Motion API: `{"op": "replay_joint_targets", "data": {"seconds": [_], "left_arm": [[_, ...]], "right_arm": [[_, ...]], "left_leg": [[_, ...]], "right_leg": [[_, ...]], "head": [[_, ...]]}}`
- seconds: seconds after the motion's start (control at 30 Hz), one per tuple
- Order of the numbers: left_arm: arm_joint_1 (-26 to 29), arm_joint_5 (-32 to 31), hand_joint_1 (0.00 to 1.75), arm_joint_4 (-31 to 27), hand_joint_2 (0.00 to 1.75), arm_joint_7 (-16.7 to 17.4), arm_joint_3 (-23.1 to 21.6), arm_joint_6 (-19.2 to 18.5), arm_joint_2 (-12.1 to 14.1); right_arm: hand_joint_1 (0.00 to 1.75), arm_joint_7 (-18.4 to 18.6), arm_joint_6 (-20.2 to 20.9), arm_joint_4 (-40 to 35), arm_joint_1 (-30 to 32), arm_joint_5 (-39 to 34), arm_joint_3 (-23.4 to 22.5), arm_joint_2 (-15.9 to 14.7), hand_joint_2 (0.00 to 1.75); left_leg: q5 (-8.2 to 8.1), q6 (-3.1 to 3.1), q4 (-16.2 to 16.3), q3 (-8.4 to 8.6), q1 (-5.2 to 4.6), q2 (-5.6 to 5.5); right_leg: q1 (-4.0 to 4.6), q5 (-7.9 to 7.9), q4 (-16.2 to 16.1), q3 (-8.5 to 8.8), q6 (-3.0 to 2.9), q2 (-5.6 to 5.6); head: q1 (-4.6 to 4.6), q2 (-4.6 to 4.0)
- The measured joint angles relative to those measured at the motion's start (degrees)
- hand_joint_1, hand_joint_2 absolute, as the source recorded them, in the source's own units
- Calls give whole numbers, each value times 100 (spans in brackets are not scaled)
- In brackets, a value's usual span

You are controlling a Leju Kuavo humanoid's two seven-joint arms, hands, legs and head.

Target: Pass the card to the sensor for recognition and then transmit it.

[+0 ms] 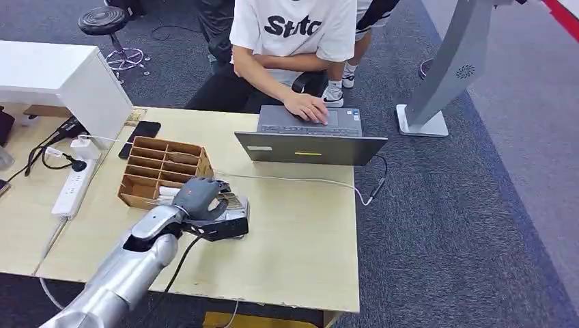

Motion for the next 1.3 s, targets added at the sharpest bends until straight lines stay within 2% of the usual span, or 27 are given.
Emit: {"op": "replay_joint_targets", "data": {"seconds": [0.6, 1.3], "left_arm": [[20, -9, 175, 439, 175, -85, -31, 135, 44], [-158, 9, 175, 531, 175, 140, -28, 341, 258]], "right_arm": [[0, 33, 20, 0, -1, 83, 0, 24, 175], [0, -20, 22, 2, 2, 146, 0, 61, 175]], "left_leg": [[1, -1, -1, 2, 0, -1], [2, -2, -2, 8, 1, 0]], "right_leg": [[0, 0, 0, 4, 0, -1], [1, 1, 2, 7, 0, 0]], "head": [[0, 0], [2, 0]]}}
